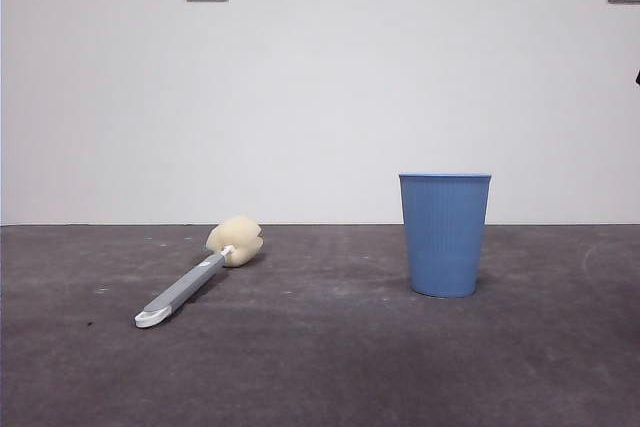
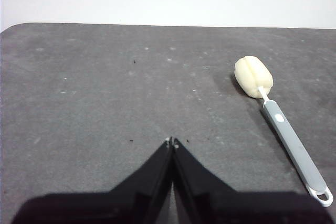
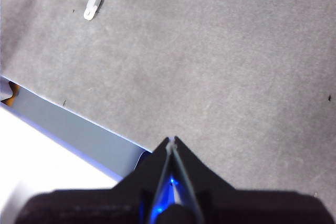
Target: Pick up the cup brush,pick up the cup,insert the brush into the cup,clean the cup,put the cup brush back,put the cup back to the fixed position on the table
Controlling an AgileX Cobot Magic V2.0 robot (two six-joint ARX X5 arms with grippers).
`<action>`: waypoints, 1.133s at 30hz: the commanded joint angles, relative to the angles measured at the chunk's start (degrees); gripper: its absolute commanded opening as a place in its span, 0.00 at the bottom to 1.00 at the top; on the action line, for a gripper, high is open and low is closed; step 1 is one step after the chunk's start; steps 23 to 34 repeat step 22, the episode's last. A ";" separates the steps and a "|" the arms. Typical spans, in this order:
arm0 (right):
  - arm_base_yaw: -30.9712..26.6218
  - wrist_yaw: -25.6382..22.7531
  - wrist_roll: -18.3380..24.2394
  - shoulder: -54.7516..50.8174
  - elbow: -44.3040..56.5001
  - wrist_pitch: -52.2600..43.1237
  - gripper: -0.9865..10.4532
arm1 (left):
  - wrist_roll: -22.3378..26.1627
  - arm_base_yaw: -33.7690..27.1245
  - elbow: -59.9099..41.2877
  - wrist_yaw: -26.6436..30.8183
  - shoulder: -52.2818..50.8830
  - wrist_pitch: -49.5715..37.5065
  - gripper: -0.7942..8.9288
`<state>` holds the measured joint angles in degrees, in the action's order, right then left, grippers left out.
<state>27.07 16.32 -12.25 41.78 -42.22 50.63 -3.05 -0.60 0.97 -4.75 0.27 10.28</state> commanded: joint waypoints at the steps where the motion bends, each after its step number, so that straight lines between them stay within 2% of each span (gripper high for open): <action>1: 0.11 -0.39 1.90 -0.20 -0.28 -0.63 0.09 | -0.20 -0.17 -0.74 0.15 -0.15 -0.13 0.08; 3: -0.59 -1.92 5.27 -0.85 -0.26 -2.51 0.09 | -0.20 -0.17 -0.74 0.13 -0.15 -0.13 0.08; 6: -2.93 -6.40 6.14 -3.72 -0.04 -7.82 0.09 | -0.20 -0.17 -0.74 0.15 -0.15 -0.13 0.08; 12: -10.36 -6.14 6.45 -14.27 6.49 -23.39 0.09 | -0.20 -0.17 -0.74 0.04 -0.15 -0.13 0.08; 20: -19.52 -6.21 6.51 -29.16 25.18 -38.84 0.09 | -0.20 -0.17 -0.74 0.13 -0.15 -0.13 0.08; 22: -20.72 -6.27 6.54 -31.89 28.65 -40.35 0.09 | -0.20 -0.17 -0.74 0.13 -0.15 -0.13 0.08; 34: -20.72 -6.27 6.54 -31.89 28.65 -40.35 0.09 | -0.20 -0.17 -0.74 0.13 -0.15 -0.13 0.08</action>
